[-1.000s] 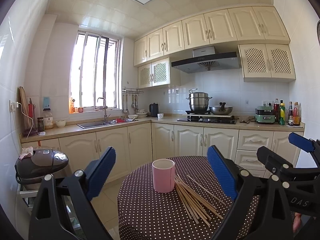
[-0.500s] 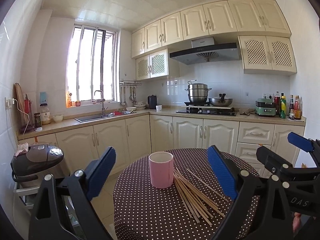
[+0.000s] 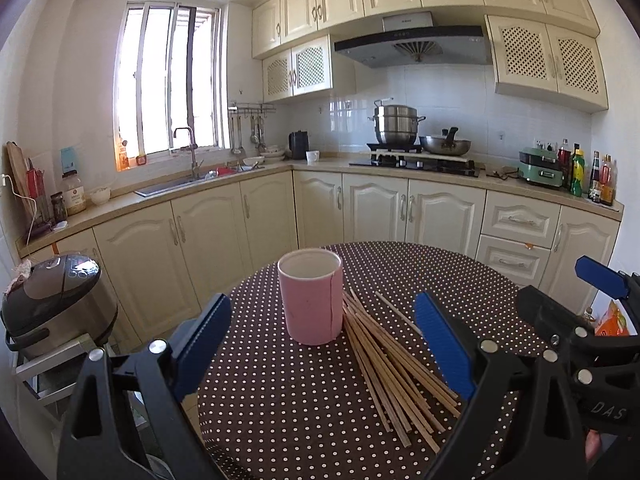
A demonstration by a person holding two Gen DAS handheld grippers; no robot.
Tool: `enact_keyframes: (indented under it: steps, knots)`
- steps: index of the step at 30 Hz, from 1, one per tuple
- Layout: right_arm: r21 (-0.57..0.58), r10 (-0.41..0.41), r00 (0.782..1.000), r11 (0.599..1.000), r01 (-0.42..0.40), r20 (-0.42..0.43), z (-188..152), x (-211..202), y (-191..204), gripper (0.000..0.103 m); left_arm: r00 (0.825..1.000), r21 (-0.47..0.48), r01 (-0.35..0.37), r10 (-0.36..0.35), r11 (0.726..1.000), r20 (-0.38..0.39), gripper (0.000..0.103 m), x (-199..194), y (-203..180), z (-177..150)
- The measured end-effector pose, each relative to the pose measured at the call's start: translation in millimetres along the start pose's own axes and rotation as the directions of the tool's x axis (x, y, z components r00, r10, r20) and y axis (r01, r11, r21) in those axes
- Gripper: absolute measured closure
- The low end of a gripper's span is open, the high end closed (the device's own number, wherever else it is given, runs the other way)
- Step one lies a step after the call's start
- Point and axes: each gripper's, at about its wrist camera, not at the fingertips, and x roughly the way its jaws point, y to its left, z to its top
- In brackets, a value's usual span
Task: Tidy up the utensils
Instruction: 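Move both tools down toward the pile of wooden chopsticks, then close the right tool on one chopstick while the left tool closes on another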
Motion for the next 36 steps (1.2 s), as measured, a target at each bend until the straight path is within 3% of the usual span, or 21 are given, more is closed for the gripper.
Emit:
enact_keyframes:
  steps: [4, 9, 12, 15, 18, 23, 26, 33, 36]
  knots:
    - [-0.008, 0.035, 0.996, 0.999, -0.036, -0.078, -3.3, 31.2, -7.4, 0.006, 0.992, -0.022, 0.051, -0.053, 0.998, -0.113, 0.012, 41.7, 1.6, -5.0]
    - [-0.024, 0.023, 0.986, 0.999, -0.027, -0.163, -4.2, 66.5, -17.8, 0.006, 0.963, -0.062, 0.097, -0.11, 0.993, -0.245, 0.012, 94.0, 5.2, -15.5]
    - [-0.057, -0.021, 0.975, 0.998, 0.009, -0.223, -5.0, 89.9, -25.5, 0.006, 0.929, -0.117, 0.121, -0.154, 0.986, -0.336, 0.013, 126.6, 12.4, -24.3]
    - [-0.084, -0.033, 0.956, 0.996, 0.009, -0.291, -9.1, 114.5, -31.5, 0.006, 0.889, -0.129, 0.124, -0.168, 0.984, -0.427, 0.029, 156.5, 14.4, -36.6]
    - [-0.1, -0.031, 0.936, 0.995, -0.005, -0.351, -13.1, 132.7, -36.2, 0.006, 0.856, -0.111, 0.104, -0.146, 0.988, -0.496, 0.038, 180.7, 14.3, -46.2]
    - [-0.109, -0.006, 0.909, 0.993, -0.043, -0.416, -15.3, 153.2, -38.3, 0.006, 0.806, -0.081, 0.114, -0.14, 0.99, -0.575, 0.038, 210.6, 6.8, -59.7]
    - [-0.094, 0.021, 0.893, 0.993, -0.071, -0.45, -17.6, 160.5, -39.3, 0.006, 0.797, -0.082, 0.113, -0.14, 0.99, -0.588, 0.038, 220.4, 5.5, -59.5]
    - [-0.074, 0.04, 0.872, 0.993, -0.088, -0.487, -19.5, 176.4, -41.9, 0.006, 0.796, -0.062, 0.106, -0.122, 0.992, -0.593, 0.038, 230.9, 4.0, -59.0]
    - [-0.058, 0.054, 0.851, 0.993, -0.099, -0.522, -17.2, 189.9, -45.5, 0.006, 0.789, -0.045, 0.096, -0.104, 0.994, -0.605, 0.038, 238.0, 1.1, -52.8]
